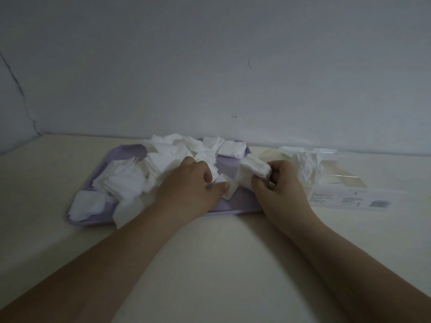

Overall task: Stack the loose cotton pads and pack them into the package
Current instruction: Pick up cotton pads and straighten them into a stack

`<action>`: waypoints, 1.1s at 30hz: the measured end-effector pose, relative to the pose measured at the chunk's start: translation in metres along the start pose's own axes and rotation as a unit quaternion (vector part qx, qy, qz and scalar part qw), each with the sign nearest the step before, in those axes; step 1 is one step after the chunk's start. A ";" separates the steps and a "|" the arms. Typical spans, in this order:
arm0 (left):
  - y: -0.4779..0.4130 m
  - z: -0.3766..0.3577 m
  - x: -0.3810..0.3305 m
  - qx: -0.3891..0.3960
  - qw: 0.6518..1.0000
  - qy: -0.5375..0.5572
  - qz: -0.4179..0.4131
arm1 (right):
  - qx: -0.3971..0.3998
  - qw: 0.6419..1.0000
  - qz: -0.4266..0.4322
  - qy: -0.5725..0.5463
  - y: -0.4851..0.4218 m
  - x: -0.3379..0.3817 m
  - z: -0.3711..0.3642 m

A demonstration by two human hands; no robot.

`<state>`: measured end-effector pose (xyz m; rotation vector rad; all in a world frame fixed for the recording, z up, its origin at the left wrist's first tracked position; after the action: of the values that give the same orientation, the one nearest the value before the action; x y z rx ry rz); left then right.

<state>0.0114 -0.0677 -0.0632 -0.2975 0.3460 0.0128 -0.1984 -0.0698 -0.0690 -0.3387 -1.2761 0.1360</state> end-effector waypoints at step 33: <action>0.012 0.004 -0.007 0.117 0.884 0.450 -0.043 | 0.152 0.977 -0.028 -0.144 0.006 0.004 -0.016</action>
<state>0.0053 -0.0544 -0.0602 -0.0581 1.2532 -0.2626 -0.1820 -0.0659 -0.0711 -0.0184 -1.5250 0.3372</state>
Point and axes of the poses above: each hand's wrist, its own y-axis away from the middle knuckle, its own z-axis out of the back of the hand, x = y × z, the point moved 7 cm from there along -y, towards the middle knuckle, and after that the axes turned 10 degrees about -y, right-handed, at the moved point
